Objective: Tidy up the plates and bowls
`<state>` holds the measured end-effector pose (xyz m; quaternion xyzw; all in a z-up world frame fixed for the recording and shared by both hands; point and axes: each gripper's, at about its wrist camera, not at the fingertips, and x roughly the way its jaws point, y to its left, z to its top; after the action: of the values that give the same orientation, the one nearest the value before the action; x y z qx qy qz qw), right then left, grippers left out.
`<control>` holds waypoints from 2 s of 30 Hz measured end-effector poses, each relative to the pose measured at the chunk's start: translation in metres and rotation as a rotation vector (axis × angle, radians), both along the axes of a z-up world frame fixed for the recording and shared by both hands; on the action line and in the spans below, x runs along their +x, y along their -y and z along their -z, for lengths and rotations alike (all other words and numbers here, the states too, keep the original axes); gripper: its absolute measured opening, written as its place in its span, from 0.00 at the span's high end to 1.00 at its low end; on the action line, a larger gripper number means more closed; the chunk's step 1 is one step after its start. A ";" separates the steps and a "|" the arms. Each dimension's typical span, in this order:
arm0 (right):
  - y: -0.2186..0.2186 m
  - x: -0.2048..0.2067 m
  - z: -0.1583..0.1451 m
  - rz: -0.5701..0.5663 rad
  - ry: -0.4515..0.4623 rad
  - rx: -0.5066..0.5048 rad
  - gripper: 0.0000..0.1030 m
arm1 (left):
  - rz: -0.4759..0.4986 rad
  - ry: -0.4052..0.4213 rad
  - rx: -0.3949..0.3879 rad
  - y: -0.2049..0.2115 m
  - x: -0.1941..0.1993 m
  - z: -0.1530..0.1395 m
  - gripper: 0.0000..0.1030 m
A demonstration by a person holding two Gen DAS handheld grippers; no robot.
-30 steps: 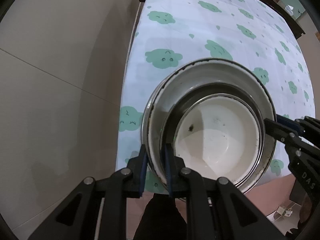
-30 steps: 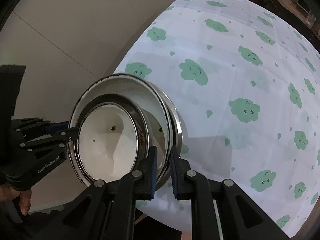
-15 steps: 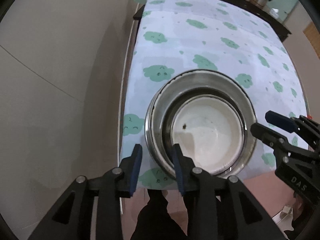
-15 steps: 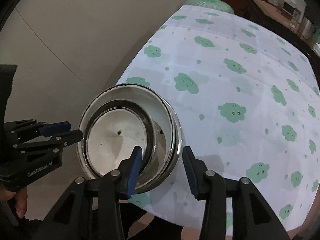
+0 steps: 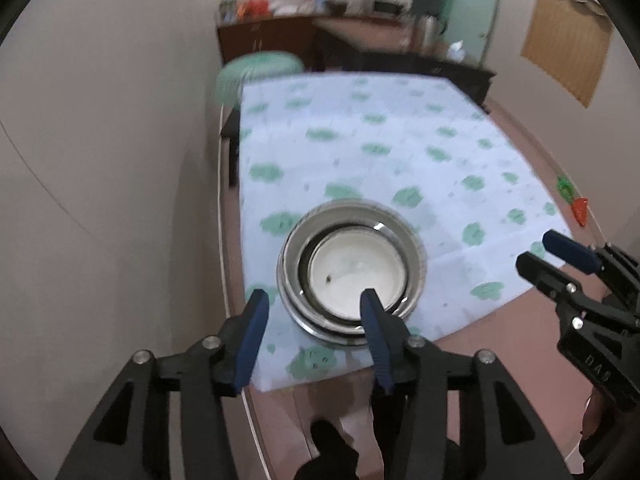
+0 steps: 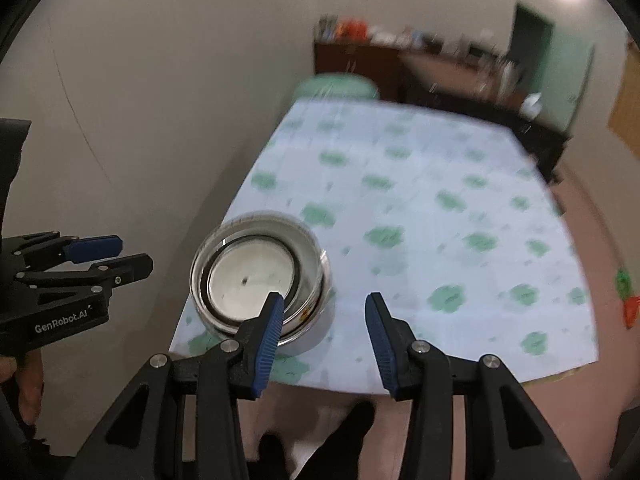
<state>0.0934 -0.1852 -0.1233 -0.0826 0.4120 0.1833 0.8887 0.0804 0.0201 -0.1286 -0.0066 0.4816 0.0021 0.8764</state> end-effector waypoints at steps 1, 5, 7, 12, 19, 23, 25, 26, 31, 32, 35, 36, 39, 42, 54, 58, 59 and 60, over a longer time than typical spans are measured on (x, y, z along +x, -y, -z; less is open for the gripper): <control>0.003 -0.008 -0.009 0.015 0.040 0.002 0.56 | 0.019 0.032 0.004 0.002 -0.006 -0.009 0.53; 0.013 -0.036 -0.043 0.072 0.208 0.029 0.39 | 0.064 0.153 0.027 0.010 -0.021 -0.035 0.36; 0.016 -0.050 -0.058 0.099 0.310 0.035 0.32 | 0.081 0.212 0.030 0.012 -0.026 -0.048 0.33; 0.018 -0.064 -0.079 0.115 0.419 0.061 0.30 | 0.087 0.319 0.026 0.012 -0.034 -0.072 0.27; 0.025 -0.067 -0.087 0.134 0.455 0.074 0.30 | 0.080 0.379 0.007 0.014 -0.041 -0.086 0.26; 0.030 -0.066 -0.087 0.142 0.445 0.079 0.30 | 0.083 0.386 0.011 0.019 -0.043 -0.088 0.26; 0.031 -0.069 -0.087 0.144 0.444 0.076 0.30 | 0.083 0.391 0.012 0.020 -0.046 -0.089 0.26; 0.031 -0.070 -0.087 0.144 0.446 0.079 0.30 | 0.085 0.393 0.010 0.021 -0.046 -0.089 0.26; 0.032 -0.071 -0.087 0.144 0.451 0.082 0.30 | 0.084 0.391 0.012 0.023 -0.045 -0.089 0.26; 0.032 -0.071 -0.087 0.145 0.451 0.085 0.30 | 0.084 0.390 0.011 0.023 -0.045 -0.089 0.26; 0.032 -0.072 -0.087 0.142 0.454 0.088 0.30 | 0.087 0.389 0.015 0.023 -0.046 -0.089 0.26; 0.032 -0.073 -0.088 0.141 0.456 0.088 0.30 | 0.087 0.388 0.015 0.022 -0.045 -0.089 0.26; 0.030 -0.073 -0.087 0.138 0.455 0.085 0.30 | 0.087 0.386 0.017 0.021 -0.045 -0.088 0.26; 0.030 -0.072 -0.087 0.136 0.449 0.092 0.30 | 0.090 0.385 0.016 0.020 -0.046 -0.089 0.26; 0.031 -0.074 -0.099 0.139 0.485 0.112 0.30 | 0.095 0.402 0.031 0.025 -0.048 -0.098 0.26; 0.034 -0.077 -0.105 0.144 0.509 0.121 0.30 | 0.091 0.422 0.028 0.027 -0.048 -0.105 0.25; 0.034 -0.076 -0.106 0.145 0.513 0.122 0.30 | 0.091 0.426 0.026 0.027 -0.048 -0.107 0.23; 0.035 -0.076 -0.107 0.146 0.518 0.123 0.30 | 0.091 0.428 0.026 0.028 -0.047 -0.107 0.18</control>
<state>0.0173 -0.2201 -0.0164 -0.0428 0.1640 0.1163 0.9787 0.0333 -0.0083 -0.0212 0.0263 0.2844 -0.0326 0.9578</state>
